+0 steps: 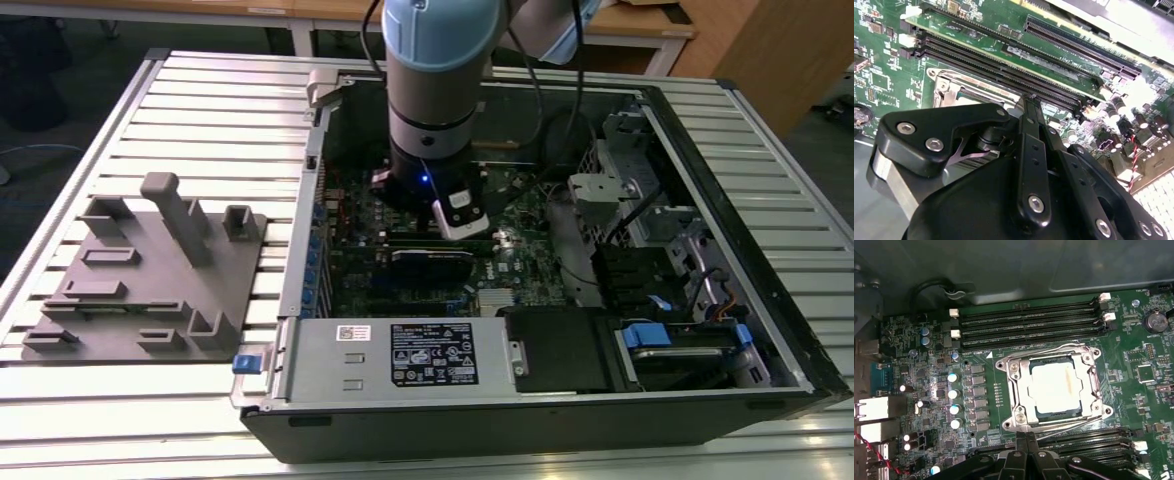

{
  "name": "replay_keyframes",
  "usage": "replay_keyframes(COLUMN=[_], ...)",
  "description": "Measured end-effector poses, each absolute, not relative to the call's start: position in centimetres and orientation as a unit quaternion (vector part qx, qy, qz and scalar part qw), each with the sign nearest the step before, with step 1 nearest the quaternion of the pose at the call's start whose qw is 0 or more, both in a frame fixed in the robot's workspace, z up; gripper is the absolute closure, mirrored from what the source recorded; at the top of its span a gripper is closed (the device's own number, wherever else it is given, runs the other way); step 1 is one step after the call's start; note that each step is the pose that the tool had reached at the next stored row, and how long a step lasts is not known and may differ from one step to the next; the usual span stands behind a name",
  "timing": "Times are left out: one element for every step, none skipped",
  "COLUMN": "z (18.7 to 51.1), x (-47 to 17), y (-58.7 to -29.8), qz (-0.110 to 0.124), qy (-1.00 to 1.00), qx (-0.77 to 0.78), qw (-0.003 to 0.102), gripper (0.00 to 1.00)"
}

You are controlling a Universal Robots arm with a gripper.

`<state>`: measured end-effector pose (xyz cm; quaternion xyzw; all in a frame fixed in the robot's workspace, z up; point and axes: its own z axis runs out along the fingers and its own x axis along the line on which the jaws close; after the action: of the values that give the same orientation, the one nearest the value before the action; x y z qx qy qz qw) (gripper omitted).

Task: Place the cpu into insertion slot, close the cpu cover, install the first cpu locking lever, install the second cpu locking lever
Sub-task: 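Install the second cpu locking lever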

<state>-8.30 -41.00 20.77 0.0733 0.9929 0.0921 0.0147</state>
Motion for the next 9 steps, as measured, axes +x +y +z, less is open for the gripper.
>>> replay_keyframes(z=[20.74,20.74,20.74,20.73,20.67,20.57,20.54,20.54,20.54], x=[-8.31,-8.31,-8.32,-8.33,-8.35,-8.38,-8.39,-8.39,-8.39], y=[-41.01,-41.01,-41.00,-41.00,-41.00,-41.00,-41.00,-41.00,-41.01], qz=[0.092,0.092,0.092,0.092,0.092,0.092,0.092,0.092,0.092], qy=[0.993,0.993,0.993,0.993,0.993,0.993,0.993,0.993,0.993], qx=[0.073,0.073,0.073,0.073,0.073,0.073,0.073,0.073,0.073], qw=[0.015,0.015,0.015,0.015,0.015,0.015,0.015,0.015,0.015], gripper=[0.89,0.89,0.89,0.89,0.89,0.89,0.89,0.89,0.89])
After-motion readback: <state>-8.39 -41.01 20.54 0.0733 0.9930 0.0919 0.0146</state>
